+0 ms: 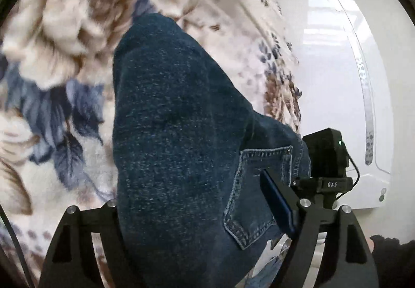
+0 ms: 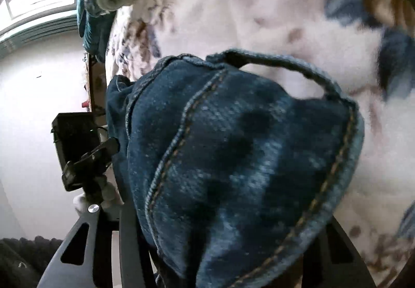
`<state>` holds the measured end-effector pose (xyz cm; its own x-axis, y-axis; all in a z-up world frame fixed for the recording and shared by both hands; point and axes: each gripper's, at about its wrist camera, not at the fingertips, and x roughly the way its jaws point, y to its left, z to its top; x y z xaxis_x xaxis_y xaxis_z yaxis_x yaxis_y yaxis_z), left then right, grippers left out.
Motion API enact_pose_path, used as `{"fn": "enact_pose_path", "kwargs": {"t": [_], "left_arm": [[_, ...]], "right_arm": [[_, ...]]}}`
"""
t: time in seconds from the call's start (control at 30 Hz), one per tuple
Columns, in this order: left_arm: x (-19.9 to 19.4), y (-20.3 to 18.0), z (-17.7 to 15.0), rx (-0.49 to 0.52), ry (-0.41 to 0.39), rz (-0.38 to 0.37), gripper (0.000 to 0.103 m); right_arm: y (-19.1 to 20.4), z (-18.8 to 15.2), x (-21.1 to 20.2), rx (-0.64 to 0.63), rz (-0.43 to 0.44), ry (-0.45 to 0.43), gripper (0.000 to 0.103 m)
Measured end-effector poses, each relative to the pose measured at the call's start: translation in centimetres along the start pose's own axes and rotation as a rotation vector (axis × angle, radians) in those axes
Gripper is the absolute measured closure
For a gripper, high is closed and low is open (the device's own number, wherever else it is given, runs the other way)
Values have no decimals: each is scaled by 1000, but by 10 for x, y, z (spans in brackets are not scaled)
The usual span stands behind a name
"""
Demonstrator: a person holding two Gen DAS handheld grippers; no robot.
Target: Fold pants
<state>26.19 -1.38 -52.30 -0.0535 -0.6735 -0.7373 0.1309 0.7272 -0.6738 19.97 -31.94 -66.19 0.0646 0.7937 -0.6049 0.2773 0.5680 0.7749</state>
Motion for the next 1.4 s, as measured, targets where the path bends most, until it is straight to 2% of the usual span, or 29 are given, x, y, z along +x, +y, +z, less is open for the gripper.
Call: {"fn": "enact_pose_path", "kwargs": {"t": [0.17, 0.23, 0.4, 0.53, 0.6, 0.73, 0.87, 0.93, 1.0, 1.1, 1.17, 1.23, 1.27, 1.33, 1.4], "left_arm": [[-44, -45, 25, 47, -44, 8, 24], [-64, -62, 40, 73, -71, 7, 24], [-119, -103, 111, 117, -140, 2, 24], [-165, -123, 186, 166, -201, -2, 24], [-187, -125, 234, 175, -225, -6, 24], [-216, -113, 328, 150, -267, -23, 24], [-224, -92, 401, 143, -286, -12, 24], [-218, -74, 436, 122, -281, -5, 24], [-202, -50, 454, 94, -263, -2, 24], [-167, -10, 478, 24, -214, 14, 24], [-138, 19, 486, -25, -179, 70, 24], [-118, 43, 489, -41, -146, 190, 21], [-109, 53, 490, -39, -119, 199, 20], [-108, 49, 486, -28, -108, 207, 20], [-116, 24, 481, 42, -123, 295, 20]], "right_arm": [[41, 5, -33, -21, 33, -37, 51], [70, 15, -48, -42, 41, -59, 51], [148, 62, -105, -119, 22, -118, 51], [217, 123, -136, -172, 7, -167, 51], [255, 163, -146, -200, -6, -184, 51], [330, 259, -145, -249, -37, -203, 51], [376, 332, -139, -289, -63, -200, 52], [385, 368, -127, -291, -70, -192, 52], [384, 410, -106, -271, -77, -171, 52], [360, 452, -72, -235, -114, -134, 52], [337, 476, -50, -187, -159, -118, 52], [316, 486, -38, -145, -183, -114, 51], [305, 487, -37, -133, -197, -117, 48], [290, 490, -37, -113, -218, -129, 41], [288, 489, -39, -98, -213, -126, 32]]}}
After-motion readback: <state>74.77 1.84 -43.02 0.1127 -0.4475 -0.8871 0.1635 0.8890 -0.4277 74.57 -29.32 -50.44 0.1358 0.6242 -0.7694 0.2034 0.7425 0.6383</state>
